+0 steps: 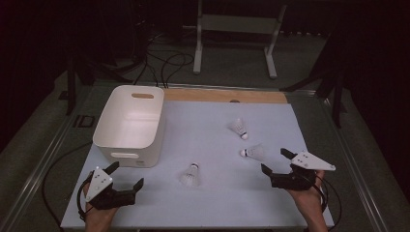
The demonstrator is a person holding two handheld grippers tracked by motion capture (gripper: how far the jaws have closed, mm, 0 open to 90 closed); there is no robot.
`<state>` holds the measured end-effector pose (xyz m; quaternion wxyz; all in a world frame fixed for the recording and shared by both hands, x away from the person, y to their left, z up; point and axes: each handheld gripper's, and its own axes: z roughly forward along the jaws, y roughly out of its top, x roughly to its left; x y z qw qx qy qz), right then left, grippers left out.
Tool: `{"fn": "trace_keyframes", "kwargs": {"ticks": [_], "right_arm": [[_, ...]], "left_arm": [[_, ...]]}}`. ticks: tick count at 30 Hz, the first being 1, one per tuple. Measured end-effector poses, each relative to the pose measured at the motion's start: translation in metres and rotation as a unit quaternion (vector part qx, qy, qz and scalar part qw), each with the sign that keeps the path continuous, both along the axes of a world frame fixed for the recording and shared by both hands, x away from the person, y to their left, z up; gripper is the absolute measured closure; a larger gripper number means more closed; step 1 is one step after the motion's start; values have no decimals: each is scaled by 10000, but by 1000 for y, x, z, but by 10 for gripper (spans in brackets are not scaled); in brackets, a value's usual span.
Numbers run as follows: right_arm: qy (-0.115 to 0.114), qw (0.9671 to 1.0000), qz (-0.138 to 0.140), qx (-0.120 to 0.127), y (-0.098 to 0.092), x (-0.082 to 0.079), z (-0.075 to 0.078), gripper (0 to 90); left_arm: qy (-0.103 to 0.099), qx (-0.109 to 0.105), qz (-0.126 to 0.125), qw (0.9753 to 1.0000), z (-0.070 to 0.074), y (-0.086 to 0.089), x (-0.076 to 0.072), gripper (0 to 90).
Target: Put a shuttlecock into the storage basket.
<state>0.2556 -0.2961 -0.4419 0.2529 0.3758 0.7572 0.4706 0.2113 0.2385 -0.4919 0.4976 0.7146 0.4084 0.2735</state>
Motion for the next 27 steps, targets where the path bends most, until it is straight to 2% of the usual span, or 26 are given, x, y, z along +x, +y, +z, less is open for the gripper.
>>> {"fn": "trace_keyframes", "kwargs": {"ticks": [13, 27], "right_arm": [[-47, 9999, 24, -114, 16, 22, 17, 94], [-11, 9997, -64, -226, 28, 43, 26, 94]], "left_arm": [[1, -11, -2, 10000, 0, 0, 0, 0], [24, 5, 1, 10000, 0, 0, 0, 0]]}}
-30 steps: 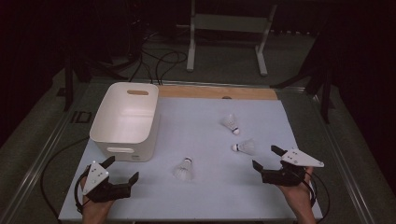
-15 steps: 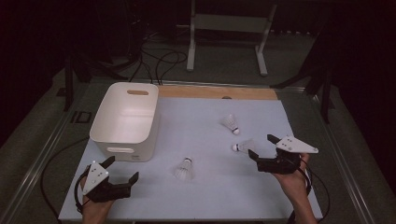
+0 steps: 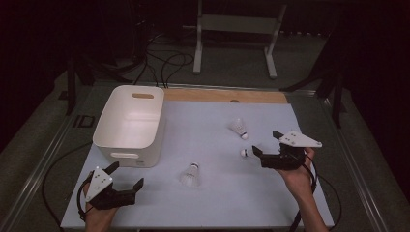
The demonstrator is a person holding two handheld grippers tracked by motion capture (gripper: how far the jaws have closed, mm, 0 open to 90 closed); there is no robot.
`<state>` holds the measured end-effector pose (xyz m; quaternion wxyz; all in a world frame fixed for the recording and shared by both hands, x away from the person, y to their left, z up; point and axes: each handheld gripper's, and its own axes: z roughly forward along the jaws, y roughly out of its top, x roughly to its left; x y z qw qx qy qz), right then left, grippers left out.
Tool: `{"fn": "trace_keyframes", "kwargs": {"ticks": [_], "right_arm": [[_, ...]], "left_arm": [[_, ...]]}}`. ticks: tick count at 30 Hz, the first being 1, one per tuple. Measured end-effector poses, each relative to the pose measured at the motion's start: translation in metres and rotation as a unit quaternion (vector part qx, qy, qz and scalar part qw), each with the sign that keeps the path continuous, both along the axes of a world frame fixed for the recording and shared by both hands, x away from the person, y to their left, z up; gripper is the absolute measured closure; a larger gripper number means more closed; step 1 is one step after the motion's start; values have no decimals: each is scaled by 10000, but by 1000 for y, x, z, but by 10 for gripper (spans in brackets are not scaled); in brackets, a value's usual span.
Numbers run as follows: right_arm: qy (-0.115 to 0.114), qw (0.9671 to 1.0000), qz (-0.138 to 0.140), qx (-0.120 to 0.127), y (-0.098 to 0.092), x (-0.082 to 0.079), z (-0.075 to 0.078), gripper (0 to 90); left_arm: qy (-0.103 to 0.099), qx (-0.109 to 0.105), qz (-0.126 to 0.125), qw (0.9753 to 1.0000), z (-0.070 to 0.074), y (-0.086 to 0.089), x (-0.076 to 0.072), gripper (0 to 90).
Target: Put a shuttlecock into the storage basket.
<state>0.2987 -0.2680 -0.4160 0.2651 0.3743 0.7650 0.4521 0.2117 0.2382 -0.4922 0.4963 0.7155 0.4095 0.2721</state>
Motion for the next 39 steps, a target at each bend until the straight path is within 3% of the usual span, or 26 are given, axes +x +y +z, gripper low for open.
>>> {"fn": "trace_keyframes", "kwargs": {"ticks": [31, 39], "right_arm": [[-98, 9995, -300, -22, 25, 50, 18, 94], [-28, 9989, -464, 73, 27, 64, 15, 94]], "left_arm": [[4, -2, -17, 10000, 0, 0, 0, 0], [10, 23, -35, 10000, -1, -1, 0, 0]]}}
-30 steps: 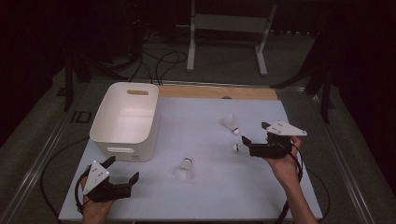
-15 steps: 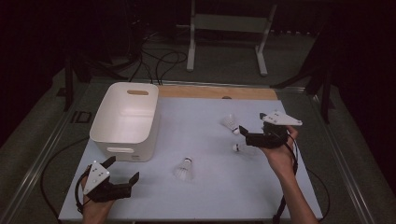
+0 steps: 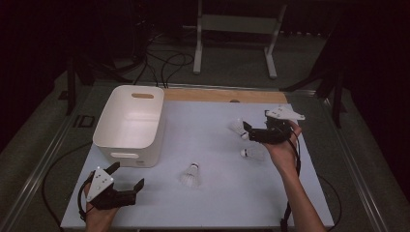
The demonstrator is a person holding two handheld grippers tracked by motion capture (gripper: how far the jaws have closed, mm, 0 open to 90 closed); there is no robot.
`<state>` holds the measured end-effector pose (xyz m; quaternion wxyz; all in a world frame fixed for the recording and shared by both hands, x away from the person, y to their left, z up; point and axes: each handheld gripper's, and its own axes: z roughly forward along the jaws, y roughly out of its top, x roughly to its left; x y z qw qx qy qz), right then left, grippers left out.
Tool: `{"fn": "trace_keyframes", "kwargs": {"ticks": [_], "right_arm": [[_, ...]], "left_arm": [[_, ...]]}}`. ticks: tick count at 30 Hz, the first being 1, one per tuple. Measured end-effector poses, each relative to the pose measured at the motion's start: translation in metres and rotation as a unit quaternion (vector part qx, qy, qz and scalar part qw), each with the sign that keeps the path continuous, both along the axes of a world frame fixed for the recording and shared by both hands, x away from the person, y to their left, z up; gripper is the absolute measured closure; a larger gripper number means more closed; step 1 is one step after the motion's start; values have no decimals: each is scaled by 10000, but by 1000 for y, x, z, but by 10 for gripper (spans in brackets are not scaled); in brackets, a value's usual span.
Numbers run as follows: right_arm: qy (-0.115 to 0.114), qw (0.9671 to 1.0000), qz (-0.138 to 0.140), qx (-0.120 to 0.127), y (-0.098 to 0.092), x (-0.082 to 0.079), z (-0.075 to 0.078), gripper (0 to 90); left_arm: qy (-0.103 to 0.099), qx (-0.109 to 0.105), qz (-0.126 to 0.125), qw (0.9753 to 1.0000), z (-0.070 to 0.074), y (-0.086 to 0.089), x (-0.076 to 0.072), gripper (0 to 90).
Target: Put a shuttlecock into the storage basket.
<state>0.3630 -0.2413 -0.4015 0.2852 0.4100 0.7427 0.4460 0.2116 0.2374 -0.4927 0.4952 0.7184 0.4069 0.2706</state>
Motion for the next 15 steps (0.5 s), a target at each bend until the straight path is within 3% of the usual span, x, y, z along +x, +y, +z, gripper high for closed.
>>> {"fn": "trace_keyframes", "kwargs": {"ticks": [5, 6, 8, 15], "right_arm": [[40, 10000, -25, 33, 1, 3, -1, 94], [126, 9998, -57, 161, 2, 9, -3, 94], [186, 9997, -62, 168, 3, 13, -4, 94], [167, 9996, -117, 181, 9, 25, 4, 94]], "left_arm": [[8, -6, 2, 10000, 0, -1, 0, 0], [4, -2, -5, 10000, 0, -1, 0, 0], [1, 6, -11, 10000, 0, 0, 0, 0], [0, 0, -15, 10000, 0, 0, 0, 0]]}}
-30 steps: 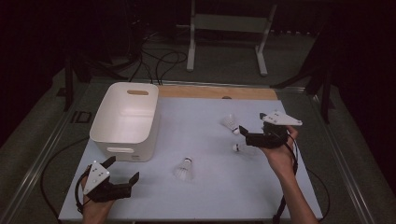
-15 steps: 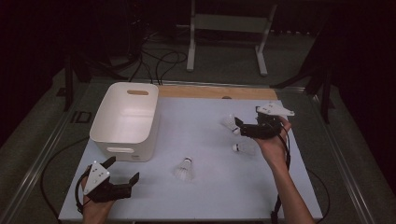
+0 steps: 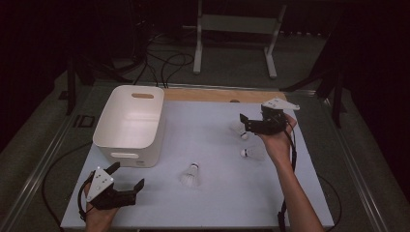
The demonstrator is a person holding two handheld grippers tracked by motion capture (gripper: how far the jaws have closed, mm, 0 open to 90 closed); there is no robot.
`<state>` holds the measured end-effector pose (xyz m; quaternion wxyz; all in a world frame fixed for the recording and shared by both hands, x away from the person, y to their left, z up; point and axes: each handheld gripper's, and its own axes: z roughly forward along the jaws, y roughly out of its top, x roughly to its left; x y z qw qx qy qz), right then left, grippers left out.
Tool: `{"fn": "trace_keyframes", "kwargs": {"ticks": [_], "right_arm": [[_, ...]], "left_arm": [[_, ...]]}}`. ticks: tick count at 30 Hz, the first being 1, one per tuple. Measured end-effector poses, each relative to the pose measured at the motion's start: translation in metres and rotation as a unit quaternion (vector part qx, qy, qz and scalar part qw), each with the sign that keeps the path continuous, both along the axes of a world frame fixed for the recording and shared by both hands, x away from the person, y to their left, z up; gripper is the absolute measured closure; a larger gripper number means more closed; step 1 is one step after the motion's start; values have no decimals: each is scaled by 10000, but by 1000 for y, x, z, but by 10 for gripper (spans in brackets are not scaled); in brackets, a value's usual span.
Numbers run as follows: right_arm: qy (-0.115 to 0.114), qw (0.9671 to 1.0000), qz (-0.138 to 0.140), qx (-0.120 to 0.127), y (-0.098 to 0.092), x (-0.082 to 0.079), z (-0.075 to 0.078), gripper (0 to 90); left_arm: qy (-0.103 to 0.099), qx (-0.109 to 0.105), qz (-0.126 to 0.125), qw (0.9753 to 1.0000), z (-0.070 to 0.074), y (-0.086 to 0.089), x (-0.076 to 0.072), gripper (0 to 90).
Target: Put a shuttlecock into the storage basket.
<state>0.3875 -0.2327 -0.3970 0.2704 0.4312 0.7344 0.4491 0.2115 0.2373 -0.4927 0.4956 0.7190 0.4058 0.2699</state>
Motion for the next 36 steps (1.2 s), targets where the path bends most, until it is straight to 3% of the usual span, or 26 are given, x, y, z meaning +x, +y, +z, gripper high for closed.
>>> {"fn": "trace_keyframes", "kwargs": {"ticks": [16, 36], "right_arm": [[-22, 9996, -260, -134, 6, 30, 10, 95], [515, 9961, -516, -499, 4, 68, -18, 96]], "left_arm": [[4, 16, 13, 10000, 0, 0, 0, 0], [4, -29, 22, 10000, 0, 1, 0, 0]]}}
